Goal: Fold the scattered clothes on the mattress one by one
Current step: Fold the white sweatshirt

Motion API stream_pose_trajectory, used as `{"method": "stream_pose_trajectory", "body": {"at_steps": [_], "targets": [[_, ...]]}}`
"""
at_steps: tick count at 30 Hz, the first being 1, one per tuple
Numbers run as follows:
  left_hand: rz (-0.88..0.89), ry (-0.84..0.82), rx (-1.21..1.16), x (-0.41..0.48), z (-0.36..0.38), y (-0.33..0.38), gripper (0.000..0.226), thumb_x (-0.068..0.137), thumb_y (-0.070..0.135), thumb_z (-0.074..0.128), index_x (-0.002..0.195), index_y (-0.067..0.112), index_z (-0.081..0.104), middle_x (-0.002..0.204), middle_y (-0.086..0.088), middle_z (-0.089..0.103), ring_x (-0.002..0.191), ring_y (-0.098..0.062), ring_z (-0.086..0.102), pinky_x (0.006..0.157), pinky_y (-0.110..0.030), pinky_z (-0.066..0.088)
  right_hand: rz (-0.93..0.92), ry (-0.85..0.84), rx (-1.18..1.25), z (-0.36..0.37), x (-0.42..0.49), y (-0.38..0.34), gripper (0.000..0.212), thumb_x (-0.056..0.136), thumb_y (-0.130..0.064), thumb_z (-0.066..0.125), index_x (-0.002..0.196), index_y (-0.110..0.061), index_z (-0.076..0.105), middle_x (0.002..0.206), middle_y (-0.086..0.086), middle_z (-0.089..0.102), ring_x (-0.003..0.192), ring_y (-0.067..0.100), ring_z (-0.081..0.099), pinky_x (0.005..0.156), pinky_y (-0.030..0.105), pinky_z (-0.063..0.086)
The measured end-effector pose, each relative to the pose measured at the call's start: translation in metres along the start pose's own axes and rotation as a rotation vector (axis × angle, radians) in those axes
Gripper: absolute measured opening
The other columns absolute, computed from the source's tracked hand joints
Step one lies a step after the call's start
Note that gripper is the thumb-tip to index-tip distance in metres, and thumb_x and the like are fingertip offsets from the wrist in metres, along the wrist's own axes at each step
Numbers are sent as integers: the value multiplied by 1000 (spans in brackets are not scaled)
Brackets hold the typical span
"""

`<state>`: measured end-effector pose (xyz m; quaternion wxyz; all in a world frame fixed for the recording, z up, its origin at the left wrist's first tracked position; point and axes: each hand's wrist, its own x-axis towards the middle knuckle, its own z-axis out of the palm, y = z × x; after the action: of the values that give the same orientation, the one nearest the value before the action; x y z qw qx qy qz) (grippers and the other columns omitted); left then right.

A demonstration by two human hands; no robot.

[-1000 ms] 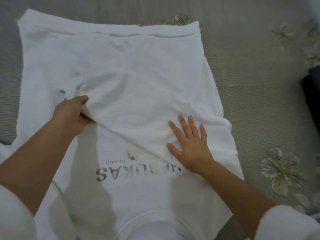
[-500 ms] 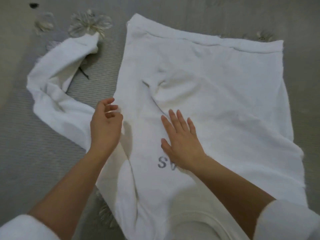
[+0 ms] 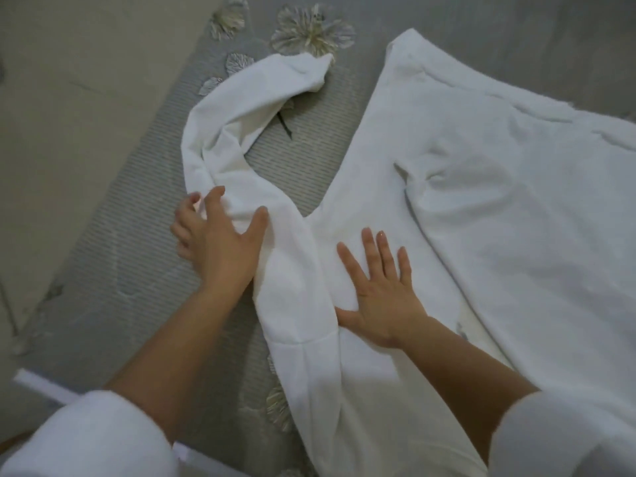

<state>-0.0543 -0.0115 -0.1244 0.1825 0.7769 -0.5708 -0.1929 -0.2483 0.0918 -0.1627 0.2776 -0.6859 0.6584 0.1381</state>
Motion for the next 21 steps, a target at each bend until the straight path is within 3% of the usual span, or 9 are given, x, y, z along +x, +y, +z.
{"method": "stream_pose_trajectory", "body": {"at_steps": [3,5,7,9,12,14,17,19,21], "targets": [[207,-72,191,13,10,22,77,81,65,54,140,18,39,149,-9,24,137,-30,19,108,-49,17,9,-42,-14,-4,1,-2,101,69,-89,17,132,-37,-43,142,5,-51,129,24,-50,110,53,-24],[26,-332,327,23,23,35,101,78,68,55,148,5,18,155,-18,11,142,-37,9,111,-53,15,12,-66,-26,-7,2,-3,100,59,-89,6,128,-38,-47,141,5,-53,128,25,-50,110,53,-24],[-114,-437,354,32,32,41,81,86,52,57,139,-4,31,152,-25,17,139,-43,17,109,-54,25,19,-87,-24,-9,2,-2,99,56,-88,3,126,-38,-47,139,5,-54,128,26,-50,111,54,-23],[-64,-301,129,36,19,37,29,95,27,49,91,-1,54,117,-19,55,109,-34,50,83,-36,42,19,-107,-41,-13,2,-3,101,57,-89,3,129,-37,-46,139,6,-53,128,26,-49,111,54,-22],[-192,-143,-457,29,-20,15,30,94,15,50,65,11,54,65,3,52,62,-11,49,56,-24,36,29,-149,-85,-21,3,-7,108,68,-90,19,142,-32,-34,144,10,-47,133,30,-42,113,55,-17],[-455,26,-822,18,-43,-14,22,88,13,55,68,19,61,69,6,59,64,-7,55,62,-22,46,31,-176,-126,-30,5,-13,110,74,-86,31,147,-26,-25,150,16,-37,140,35,-32,114,59,-9],[-748,103,-873,5,-51,-59,17,83,4,54,90,10,69,80,-1,63,78,-17,59,75,-31,49,27,-190,-192,-42,10,-22,112,75,-82,41,150,-19,-12,155,22,-19,143,42,-14,113,64,7],[-806,52,-809,6,-50,-73,35,79,0,50,109,6,67,94,-7,66,87,-22,61,78,-34,50,26,-179,-208,-48,13,-28,112,73,-79,50,149,-17,-2,155,21,-6,143,44,-3,109,64,18],[-702,28,-765,15,-49,-71,40,73,2,49,107,13,67,104,-7,65,97,-27,62,79,-34,50,35,-169,-204,-51,16,-33,110,70,-77,57,146,-15,6,153,20,2,142,44,3,105,63,27]]}}
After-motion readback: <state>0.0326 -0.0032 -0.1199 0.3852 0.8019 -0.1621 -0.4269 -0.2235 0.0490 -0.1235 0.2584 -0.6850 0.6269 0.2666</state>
